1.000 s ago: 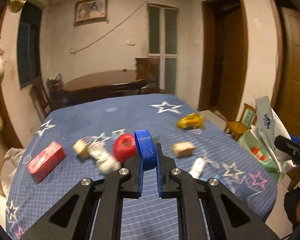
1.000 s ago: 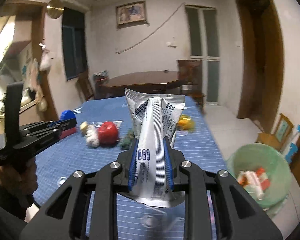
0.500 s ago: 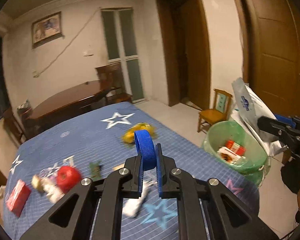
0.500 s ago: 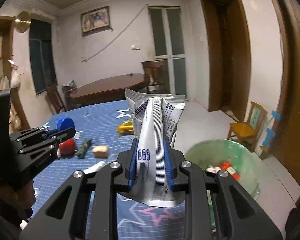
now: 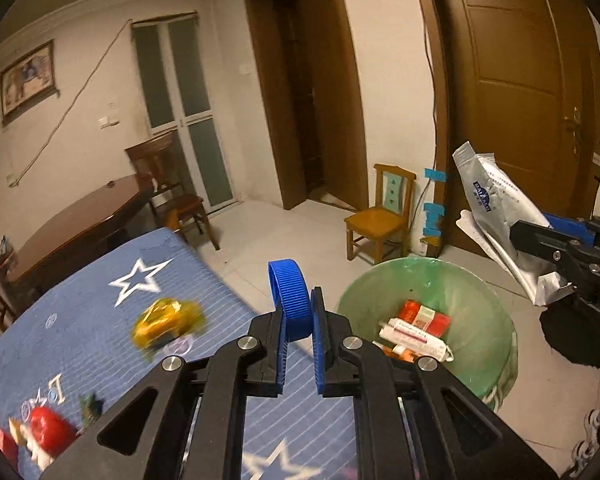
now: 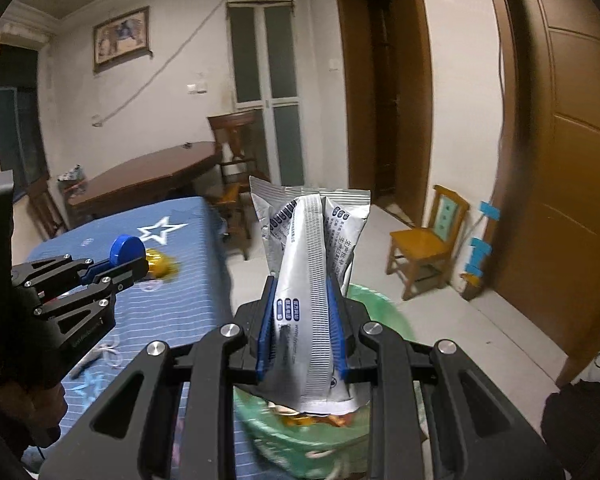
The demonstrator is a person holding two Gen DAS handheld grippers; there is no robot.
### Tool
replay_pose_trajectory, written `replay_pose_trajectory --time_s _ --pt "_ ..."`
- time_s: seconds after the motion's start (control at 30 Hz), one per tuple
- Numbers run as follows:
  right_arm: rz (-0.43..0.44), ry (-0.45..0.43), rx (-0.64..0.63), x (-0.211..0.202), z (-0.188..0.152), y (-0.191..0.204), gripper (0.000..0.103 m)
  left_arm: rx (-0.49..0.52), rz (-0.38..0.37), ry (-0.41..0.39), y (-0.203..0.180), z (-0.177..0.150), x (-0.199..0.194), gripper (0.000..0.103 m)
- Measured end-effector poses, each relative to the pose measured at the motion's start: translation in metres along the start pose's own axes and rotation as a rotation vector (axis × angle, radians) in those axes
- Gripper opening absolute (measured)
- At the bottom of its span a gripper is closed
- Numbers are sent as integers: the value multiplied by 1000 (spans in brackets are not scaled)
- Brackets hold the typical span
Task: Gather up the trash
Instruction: 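Carry the white sachet and blue bottle cap over the green bin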
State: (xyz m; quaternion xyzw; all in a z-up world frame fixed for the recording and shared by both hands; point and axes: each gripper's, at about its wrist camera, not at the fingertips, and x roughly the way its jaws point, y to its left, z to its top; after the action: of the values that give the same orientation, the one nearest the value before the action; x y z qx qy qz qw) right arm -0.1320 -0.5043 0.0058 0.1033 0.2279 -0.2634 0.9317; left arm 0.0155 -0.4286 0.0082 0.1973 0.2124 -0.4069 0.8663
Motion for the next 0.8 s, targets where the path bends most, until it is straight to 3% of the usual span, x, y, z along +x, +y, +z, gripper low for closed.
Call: replay_pose_trajectory --time_s 0.47,0.8 --pt "-66 108 44 35 0 -44 23 46 -100 79 -54 21 80 12" --pt "-71 147 59 46 -1 -50 23 57 -113 103 -57 14 93 12"
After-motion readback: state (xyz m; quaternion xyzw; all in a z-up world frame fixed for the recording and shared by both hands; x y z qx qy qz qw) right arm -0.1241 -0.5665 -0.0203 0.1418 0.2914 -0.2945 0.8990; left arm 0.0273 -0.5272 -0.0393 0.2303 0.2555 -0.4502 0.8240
